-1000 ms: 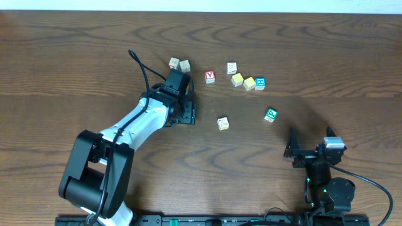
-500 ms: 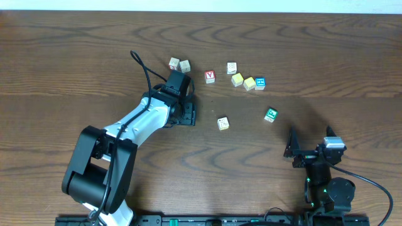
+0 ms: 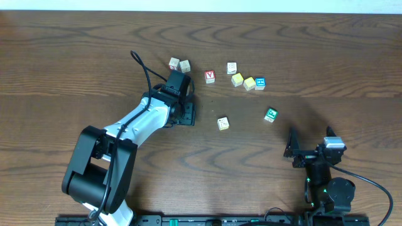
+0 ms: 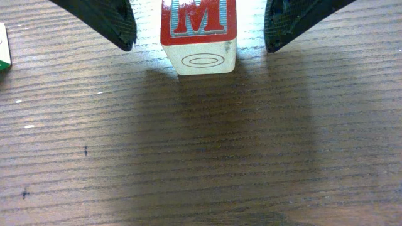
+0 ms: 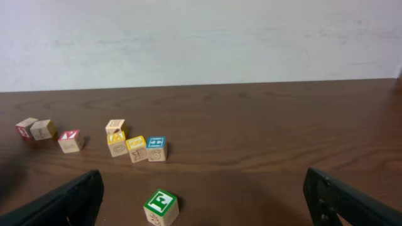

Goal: Lift 3 blocks

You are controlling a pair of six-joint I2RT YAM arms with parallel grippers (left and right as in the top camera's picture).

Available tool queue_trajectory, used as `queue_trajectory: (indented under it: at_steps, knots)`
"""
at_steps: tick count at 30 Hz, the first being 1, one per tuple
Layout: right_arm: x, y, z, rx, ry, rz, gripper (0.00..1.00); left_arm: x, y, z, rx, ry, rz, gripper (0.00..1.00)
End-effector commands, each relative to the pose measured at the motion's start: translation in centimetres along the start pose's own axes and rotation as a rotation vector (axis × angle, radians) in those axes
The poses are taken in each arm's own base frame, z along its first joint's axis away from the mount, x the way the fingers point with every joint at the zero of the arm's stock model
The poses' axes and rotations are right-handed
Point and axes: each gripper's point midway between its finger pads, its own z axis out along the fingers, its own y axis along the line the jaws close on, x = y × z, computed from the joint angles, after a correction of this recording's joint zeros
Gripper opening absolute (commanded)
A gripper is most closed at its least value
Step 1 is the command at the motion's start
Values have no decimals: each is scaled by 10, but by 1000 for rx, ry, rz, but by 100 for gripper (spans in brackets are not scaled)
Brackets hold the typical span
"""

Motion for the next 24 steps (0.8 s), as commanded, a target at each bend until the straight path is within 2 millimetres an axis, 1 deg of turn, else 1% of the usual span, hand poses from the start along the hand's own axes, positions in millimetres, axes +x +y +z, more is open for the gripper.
queue_trajectory:
  at_steps: [1, 3, 5, 8, 15, 19, 24]
  knots:
    - [0, -3, 0, 17, -1, -11, 99, 9, 3, 7, -12, 30, 9, 63]
    - [0, -3, 0, 17, -1, -12, 99, 9, 3, 7, -12, 31, 9, 62]
    - [0, -3, 0, 17, -1, -11, 99, 9, 3, 7, -12, 31, 9, 56]
    - [0, -3, 0, 17, -1, -12, 99, 9, 3, 7, -12, 31, 9, 53]
    - [0, -3, 0, 17, -1, -11, 99, 9, 3, 7, -12, 31, 9, 49]
    - [0, -3, 0, 17, -1, -11, 99, 9, 3, 7, -12, 31, 9, 48]
    - [0, -3, 0, 17, -1, -12, 99, 10, 4, 7, -13, 34, 9, 42]
